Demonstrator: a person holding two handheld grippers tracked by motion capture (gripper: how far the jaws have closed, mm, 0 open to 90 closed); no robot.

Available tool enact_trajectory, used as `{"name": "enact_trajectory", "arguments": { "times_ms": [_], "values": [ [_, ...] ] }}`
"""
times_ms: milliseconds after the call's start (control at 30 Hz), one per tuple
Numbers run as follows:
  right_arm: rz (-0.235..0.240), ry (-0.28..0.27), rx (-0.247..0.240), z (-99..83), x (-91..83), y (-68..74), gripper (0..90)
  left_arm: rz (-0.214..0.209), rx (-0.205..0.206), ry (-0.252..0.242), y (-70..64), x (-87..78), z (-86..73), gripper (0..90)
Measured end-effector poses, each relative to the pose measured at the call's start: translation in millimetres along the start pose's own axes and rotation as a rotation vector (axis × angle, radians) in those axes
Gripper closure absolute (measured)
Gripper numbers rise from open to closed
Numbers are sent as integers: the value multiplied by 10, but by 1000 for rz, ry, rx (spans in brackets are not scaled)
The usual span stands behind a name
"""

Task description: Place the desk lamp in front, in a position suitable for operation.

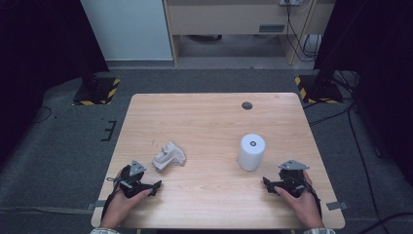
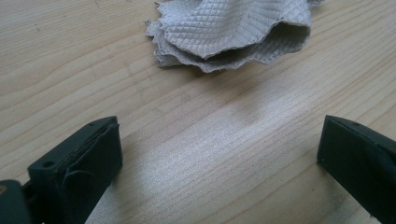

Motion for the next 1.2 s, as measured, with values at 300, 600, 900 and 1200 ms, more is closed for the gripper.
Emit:
{"name": "enact_trajectory", "arguments": {
  "times_ms": [300,600,900,1200],
  "values": [
    [-2,1,2,-2,-2,0,38,1,0,0,0,0,0,0],
    [6,9,14,-11,-16,14,28,0,1,0,-1,-1,-1,0],
    [28,5,38,142,-60,-13,50,-1,2,2,-2,-1,0,0],
    [91,-34,24,417,-211,167,44,1,1,1,-3,1,2,0]
  ]
}}
Point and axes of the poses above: each handheld gripper's, and its own axes: x roughly forward along the jaws, z roughly out of its top, y roughly to its left, the point moved 7 cm from there along x, roughly forward along the jaws, and after that the axes turned 10 degrees about x, right-handed, at the moved point
